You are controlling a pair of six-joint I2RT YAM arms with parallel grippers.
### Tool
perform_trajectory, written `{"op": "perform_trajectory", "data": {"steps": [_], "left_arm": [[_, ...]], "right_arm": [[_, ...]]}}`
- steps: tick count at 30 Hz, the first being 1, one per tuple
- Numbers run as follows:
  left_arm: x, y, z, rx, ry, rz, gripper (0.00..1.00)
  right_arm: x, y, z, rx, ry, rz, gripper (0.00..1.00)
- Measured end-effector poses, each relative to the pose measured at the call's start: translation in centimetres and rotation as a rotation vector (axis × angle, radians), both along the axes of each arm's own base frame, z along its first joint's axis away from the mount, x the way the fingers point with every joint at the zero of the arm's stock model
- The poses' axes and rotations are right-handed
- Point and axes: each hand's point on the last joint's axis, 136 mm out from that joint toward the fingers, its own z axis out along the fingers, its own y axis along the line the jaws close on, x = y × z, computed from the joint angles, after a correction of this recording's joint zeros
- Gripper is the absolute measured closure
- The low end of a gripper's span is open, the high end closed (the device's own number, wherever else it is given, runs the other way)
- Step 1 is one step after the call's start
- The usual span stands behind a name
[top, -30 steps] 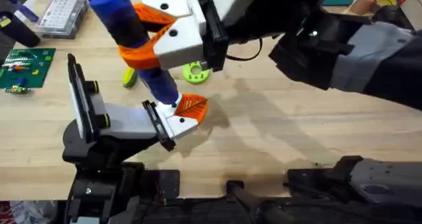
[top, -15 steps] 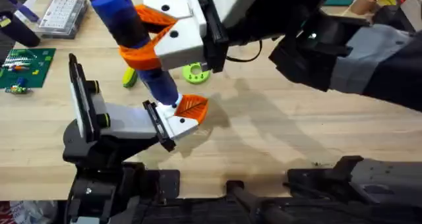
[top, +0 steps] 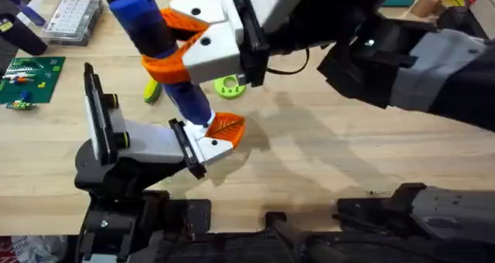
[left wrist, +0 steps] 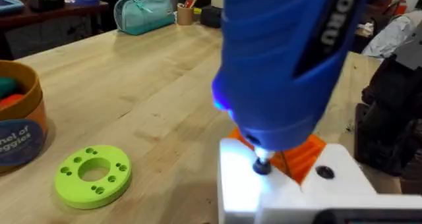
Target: Pick up the gripper from the table and insert it into the empty holder that is missing its gripper. Then pick up a screw, insert it into the mounting hole, and use the screwdriver to tighten it. Finally, clean up the table by picking up the vegetable and placing it into the bucket.
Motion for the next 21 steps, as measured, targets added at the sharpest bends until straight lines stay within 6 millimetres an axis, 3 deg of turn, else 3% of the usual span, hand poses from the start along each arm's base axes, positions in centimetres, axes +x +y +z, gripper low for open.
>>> {"op": "perform_trajectory", "data": {"steps": [21], "left_arm": [[-0.42,-0.29,-0.24,-0.008,0.028,-0.031,0.988]], "right_arm": [[-0.22,-0.34,-0.84,-0.057,-0.017,-0.011,0.973]]}}
